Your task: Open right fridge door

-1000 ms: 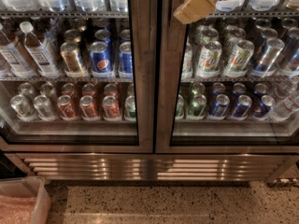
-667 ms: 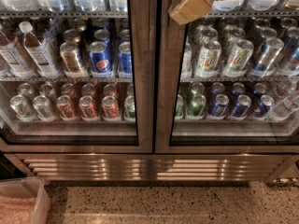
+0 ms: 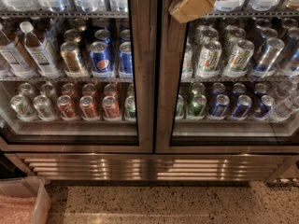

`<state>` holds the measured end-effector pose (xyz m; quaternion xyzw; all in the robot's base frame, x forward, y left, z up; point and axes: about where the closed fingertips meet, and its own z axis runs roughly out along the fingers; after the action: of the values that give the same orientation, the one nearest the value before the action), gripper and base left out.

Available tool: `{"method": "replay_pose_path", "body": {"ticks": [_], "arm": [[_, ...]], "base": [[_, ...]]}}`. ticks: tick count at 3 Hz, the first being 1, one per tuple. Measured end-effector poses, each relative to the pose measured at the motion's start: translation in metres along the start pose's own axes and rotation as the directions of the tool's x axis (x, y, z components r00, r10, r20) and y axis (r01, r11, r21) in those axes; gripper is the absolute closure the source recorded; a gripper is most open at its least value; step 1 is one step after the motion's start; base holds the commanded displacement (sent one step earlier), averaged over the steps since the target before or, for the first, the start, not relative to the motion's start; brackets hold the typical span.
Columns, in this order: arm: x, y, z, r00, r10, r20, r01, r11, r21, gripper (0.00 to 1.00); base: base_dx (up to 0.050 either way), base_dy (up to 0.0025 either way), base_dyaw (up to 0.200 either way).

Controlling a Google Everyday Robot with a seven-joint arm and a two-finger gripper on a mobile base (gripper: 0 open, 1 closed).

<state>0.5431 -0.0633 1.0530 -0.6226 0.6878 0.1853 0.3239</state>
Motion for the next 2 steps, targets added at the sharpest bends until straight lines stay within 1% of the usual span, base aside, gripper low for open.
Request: {"method": "replay_pose_path", "body": {"ticks": [2], "arm": [[0.0001,0.0,0.0017,1.0,-0.002,0.012,0.002,0.9999,-0.011,1.0]], "base": [[0.0,0.0,0.0]]}}
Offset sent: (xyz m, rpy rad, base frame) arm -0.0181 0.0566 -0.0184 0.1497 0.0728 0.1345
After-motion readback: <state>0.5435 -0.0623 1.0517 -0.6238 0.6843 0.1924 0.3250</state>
